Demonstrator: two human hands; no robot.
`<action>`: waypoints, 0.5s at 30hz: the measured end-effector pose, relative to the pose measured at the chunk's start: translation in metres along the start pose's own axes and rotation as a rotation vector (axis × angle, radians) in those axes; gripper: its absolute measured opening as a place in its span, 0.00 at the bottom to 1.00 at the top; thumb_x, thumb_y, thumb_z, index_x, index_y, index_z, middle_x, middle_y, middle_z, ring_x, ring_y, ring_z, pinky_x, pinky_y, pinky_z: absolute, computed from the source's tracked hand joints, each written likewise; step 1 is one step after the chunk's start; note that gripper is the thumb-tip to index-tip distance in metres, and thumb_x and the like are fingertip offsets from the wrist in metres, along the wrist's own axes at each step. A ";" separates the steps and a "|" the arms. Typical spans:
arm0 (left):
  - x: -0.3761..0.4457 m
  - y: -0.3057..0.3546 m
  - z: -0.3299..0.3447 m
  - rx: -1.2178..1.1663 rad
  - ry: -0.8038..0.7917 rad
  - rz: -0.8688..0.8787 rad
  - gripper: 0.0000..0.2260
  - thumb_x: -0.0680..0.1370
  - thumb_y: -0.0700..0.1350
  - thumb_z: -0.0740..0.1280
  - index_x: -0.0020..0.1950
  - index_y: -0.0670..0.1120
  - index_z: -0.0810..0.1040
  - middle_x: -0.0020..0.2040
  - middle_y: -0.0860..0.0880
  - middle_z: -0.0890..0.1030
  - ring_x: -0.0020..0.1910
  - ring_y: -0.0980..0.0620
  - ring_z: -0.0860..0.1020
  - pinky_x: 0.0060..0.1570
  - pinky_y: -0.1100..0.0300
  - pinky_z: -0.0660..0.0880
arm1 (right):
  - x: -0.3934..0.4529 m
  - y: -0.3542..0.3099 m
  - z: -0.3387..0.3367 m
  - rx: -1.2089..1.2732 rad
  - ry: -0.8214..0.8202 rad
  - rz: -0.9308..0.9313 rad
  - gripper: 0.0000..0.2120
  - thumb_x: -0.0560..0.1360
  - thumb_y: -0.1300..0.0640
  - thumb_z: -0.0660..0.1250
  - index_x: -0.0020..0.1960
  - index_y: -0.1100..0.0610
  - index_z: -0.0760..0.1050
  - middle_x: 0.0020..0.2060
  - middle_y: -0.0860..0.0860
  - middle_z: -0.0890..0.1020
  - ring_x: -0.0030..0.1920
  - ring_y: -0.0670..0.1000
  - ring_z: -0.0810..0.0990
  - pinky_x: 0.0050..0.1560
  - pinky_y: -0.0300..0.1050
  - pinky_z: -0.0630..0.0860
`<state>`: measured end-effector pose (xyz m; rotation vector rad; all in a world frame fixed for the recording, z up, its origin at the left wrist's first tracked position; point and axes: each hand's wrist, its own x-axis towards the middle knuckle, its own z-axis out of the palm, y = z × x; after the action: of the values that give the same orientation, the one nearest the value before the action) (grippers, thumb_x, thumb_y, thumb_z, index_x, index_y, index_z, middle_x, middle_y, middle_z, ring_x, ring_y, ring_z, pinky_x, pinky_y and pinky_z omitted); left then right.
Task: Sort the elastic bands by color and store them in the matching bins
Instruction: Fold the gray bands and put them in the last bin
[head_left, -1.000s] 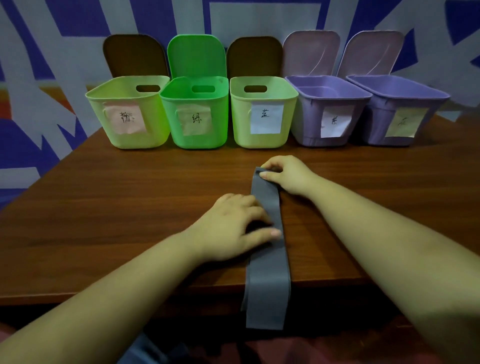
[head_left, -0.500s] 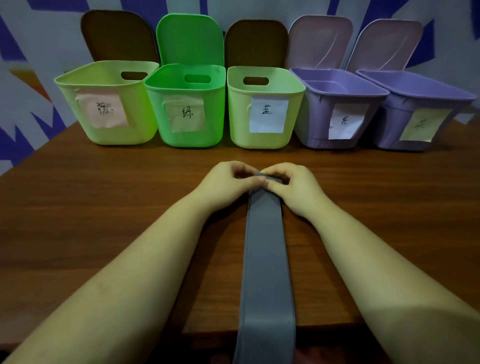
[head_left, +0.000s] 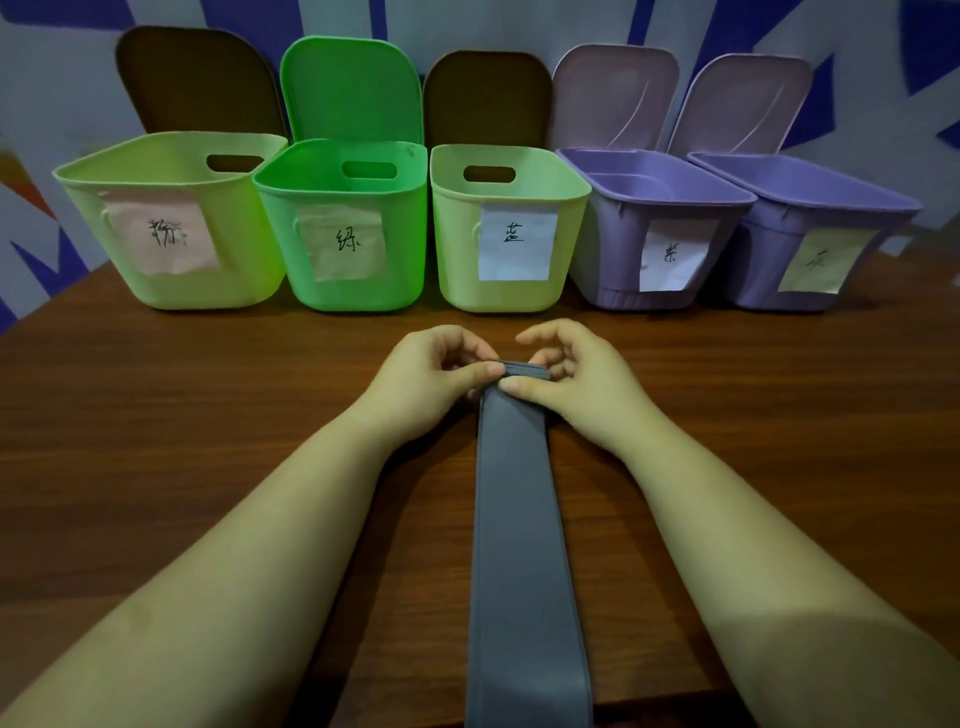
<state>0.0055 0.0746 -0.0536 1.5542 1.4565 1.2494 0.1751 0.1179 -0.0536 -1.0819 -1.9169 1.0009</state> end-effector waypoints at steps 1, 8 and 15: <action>0.000 0.000 -0.001 0.000 0.021 0.003 0.04 0.74 0.40 0.71 0.42 0.47 0.78 0.32 0.52 0.78 0.29 0.59 0.74 0.35 0.67 0.73 | 0.000 0.000 -0.002 0.025 -0.023 0.030 0.15 0.67 0.55 0.76 0.50 0.47 0.75 0.43 0.49 0.79 0.40 0.45 0.78 0.45 0.39 0.77; 0.000 0.003 -0.002 -0.064 0.045 0.005 0.05 0.74 0.39 0.70 0.41 0.47 0.77 0.36 0.48 0.78 0.30 0.54 0.76 0.35 0.59 0.76 | -0.003 -0.006 -0.003 0.195 -0.036 0.083 0.03 0.75 0.58 0.69 0.43 0.54 0.76 0.34 0.49 0.79 0.31 0.40 0.78 0.34 0.36 0.77; -0.003 0.004 -0.001 -0.224 -0.070 -0.067 0.04 0.77 0.40 0.67 0.44 0.47 0.74 0.39 0.47 0.75 0.31 0.55 0.76 0.37 0.55 0.80 | -0.006 -0.009 -0.003 0.263 0.013 0.020 0.06 0.74 0.66 0.68 0.41 0.57 0.74 0.34 0.50 0.76 0.26 0.38 0.75 0.28 0.31 0.71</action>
<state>0.0065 0.0712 -0.0500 1.3753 1.2675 1.2593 0.1774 0.1102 -0.0456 -0.9544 -1.7091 1.2145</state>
